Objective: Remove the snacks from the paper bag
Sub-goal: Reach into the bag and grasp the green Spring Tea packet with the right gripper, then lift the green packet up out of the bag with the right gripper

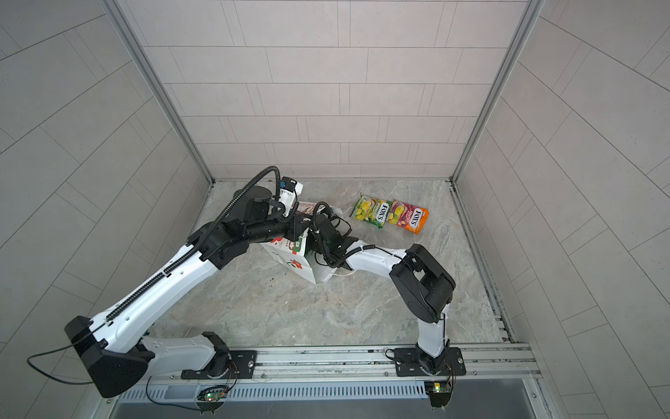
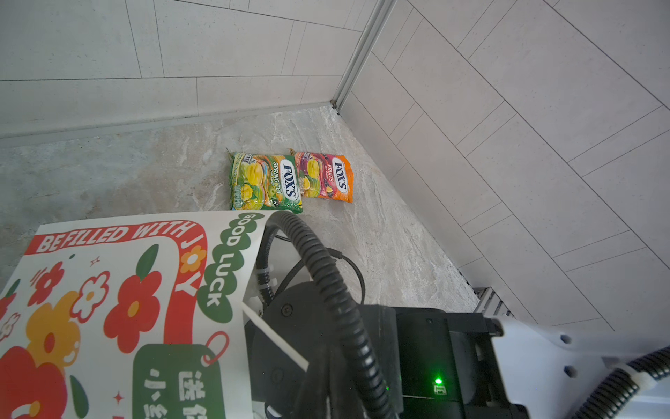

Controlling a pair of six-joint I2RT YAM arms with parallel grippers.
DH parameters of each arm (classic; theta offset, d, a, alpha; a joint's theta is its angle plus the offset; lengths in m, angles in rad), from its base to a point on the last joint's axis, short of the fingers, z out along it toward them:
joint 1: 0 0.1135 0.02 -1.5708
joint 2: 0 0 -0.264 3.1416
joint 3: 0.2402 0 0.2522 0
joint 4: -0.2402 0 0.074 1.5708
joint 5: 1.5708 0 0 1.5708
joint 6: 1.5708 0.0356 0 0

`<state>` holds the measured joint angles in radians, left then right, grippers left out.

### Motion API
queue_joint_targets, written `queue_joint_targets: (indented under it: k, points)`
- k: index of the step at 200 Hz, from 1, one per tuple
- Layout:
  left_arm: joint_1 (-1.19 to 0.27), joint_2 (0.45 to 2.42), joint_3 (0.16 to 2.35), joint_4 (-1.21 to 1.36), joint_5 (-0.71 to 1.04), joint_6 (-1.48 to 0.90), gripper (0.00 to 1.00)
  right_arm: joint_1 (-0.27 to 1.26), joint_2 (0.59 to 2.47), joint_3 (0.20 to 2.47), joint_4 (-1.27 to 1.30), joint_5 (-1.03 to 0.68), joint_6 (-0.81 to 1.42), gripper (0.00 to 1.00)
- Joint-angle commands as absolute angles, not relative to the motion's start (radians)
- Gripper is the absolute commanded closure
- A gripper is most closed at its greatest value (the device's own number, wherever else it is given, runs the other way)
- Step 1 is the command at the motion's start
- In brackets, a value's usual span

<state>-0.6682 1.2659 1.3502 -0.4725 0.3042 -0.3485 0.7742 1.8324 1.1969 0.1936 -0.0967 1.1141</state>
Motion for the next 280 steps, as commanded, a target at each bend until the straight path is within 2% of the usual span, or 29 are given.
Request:
queue_joint_targets:
  k: [1,64,116,219,280]
  points:
    - [-0.687,1.224,1.390,-0.505,0.290,-0.306,1.00,0.775,1.765,1.166,0.149,-0.074,1.060,1.00]
    - [-0.686,1.203,1.376,-0.572,0.125,-0.272,1.00,0.771,1.596,1.071,0.068,-0.037,0.958,1.00]
    - [-0.686,1.210,1.370,-0.542,0.127,-0.308,1.00,0.763,1.514,0.995,0.059,-0.050,0.953,1.00]
    - [-0.686,1.224,1.336,-0.485,0.062,-0.398,1.00,0.763,1.341,0.989,0.042,-0.154,0.827,1.00]
    - [-0.687,1.221,1.322,-0.481,-0.046,-0.458,1.00,0.755,1.232,1.011,-0.032,-0.171,0.760,1.00]
